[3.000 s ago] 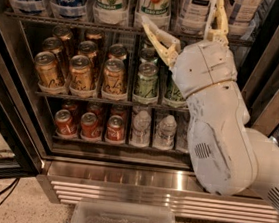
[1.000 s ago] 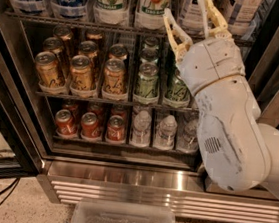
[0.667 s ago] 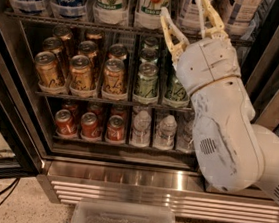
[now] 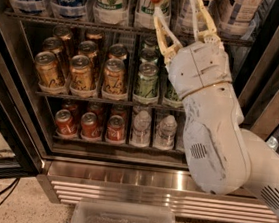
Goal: Pick blue plastic bottle from top shelf of fridge
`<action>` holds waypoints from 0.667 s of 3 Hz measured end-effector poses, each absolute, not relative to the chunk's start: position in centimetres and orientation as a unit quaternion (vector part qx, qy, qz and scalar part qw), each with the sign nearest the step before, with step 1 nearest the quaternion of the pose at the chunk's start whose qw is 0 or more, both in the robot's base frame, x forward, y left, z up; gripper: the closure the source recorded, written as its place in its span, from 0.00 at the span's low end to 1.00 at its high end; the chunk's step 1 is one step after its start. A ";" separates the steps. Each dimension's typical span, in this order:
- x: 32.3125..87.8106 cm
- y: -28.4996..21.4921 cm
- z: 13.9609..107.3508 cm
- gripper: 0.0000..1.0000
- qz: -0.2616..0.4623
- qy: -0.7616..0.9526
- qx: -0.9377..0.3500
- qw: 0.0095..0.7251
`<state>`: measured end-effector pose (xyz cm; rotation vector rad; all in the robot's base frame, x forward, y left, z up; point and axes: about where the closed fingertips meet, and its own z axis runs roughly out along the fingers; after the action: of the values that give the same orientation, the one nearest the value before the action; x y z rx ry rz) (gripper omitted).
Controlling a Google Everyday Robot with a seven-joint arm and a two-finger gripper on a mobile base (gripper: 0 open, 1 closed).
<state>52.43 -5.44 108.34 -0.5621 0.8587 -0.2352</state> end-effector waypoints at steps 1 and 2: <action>52.3 -5.7 109.0 0.40 -0.128 0.391 -0.259 0.874; 52.2 -6.2 109.7 0.21 -0.128 0.384 -0.244 0.881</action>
Offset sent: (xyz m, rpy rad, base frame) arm 0.0726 -0.1310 -0.0606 0.7689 0.4596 -0.1741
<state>52.18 -6.22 109.73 -0.5083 0.7989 -0.2671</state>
